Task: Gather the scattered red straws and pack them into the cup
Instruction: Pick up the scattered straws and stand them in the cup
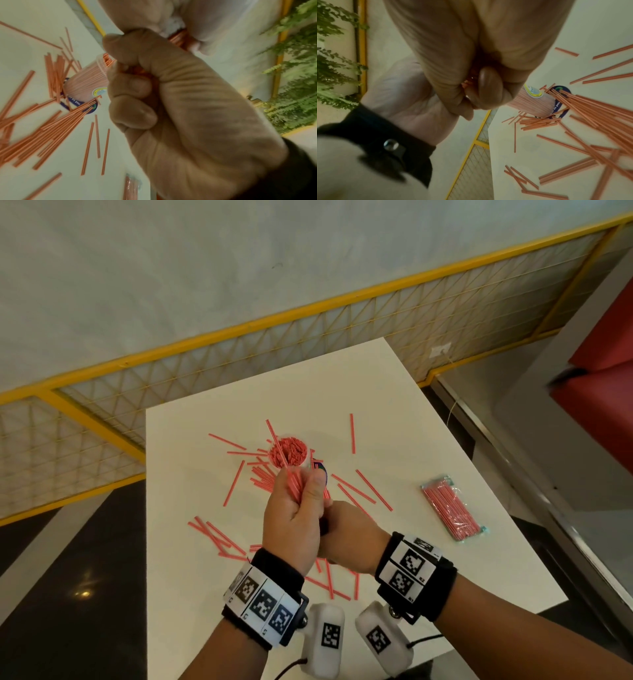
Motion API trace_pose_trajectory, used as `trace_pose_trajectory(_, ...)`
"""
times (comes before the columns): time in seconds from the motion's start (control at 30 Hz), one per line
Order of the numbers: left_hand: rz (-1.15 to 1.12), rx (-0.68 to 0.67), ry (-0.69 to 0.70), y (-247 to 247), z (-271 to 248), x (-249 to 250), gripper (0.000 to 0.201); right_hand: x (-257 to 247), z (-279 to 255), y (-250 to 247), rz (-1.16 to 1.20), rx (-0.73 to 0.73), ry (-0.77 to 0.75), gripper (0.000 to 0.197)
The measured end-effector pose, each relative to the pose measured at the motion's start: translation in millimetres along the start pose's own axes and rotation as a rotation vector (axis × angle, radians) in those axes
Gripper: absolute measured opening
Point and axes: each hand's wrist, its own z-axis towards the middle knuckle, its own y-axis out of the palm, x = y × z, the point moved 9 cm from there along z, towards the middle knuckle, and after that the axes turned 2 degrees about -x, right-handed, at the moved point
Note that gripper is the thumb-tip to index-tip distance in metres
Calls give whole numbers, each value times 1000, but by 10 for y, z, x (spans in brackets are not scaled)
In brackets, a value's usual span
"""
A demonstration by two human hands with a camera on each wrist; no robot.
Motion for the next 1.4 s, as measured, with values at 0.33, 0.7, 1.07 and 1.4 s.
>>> trace_pose_trajectory(0.33, -18, 57, -143, -338, -124, -385, 26, 1769, -604, -297, -550, 121, 666, 96)
trace_pose_trajectory(0.7, 66, 17, -225, -414, -413, -625, 50, 1709, -19, 267, -545, 232, 560, 117)
trace_pose_trajectory(1.07, 137, 12, -271, -607, -555, -670, 42, 1353, 769, 232, -792, 235, 453, 44)
trace_pose_trajectory(1.4, 186, -9, -288, -602, -491, -812, 41, 1508, 795, 69, -803, 198, 520, 33)
